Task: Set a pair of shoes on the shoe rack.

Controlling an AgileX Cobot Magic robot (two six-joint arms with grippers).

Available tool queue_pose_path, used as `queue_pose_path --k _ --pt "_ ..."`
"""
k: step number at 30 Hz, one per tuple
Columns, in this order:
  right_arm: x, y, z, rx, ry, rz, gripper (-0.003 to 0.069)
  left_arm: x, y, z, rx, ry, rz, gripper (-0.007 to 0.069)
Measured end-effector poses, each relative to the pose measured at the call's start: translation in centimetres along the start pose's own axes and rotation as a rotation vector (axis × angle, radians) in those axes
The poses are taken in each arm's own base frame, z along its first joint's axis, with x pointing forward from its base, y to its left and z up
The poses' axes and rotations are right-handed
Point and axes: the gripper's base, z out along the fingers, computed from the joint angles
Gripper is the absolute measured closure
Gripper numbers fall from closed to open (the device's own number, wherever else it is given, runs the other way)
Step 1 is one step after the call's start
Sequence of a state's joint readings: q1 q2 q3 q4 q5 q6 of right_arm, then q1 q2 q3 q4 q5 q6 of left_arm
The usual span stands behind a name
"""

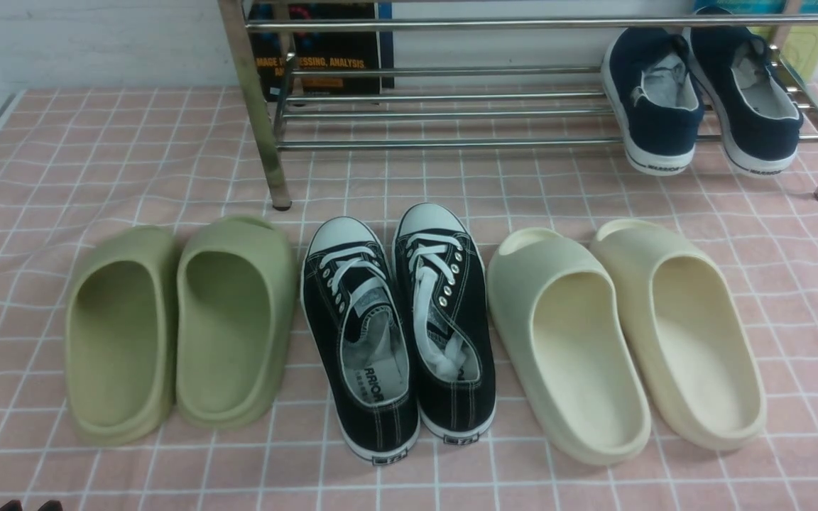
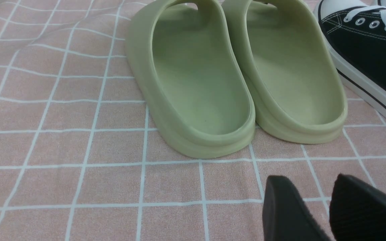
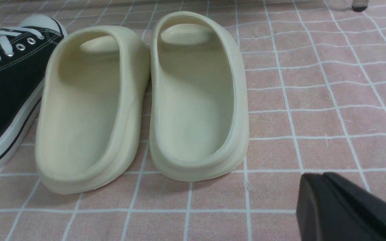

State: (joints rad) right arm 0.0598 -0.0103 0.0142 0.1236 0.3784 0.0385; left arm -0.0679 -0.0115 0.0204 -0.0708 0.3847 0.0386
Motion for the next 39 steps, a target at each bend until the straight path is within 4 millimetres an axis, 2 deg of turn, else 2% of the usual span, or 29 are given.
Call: queue_pose_path --k 39 --pt "0.02 -0.02 0.00 0.002 0.002 -0.005 0.0631 0.00 0.00 0.00 0.000 0.000 0.000 0.0384"
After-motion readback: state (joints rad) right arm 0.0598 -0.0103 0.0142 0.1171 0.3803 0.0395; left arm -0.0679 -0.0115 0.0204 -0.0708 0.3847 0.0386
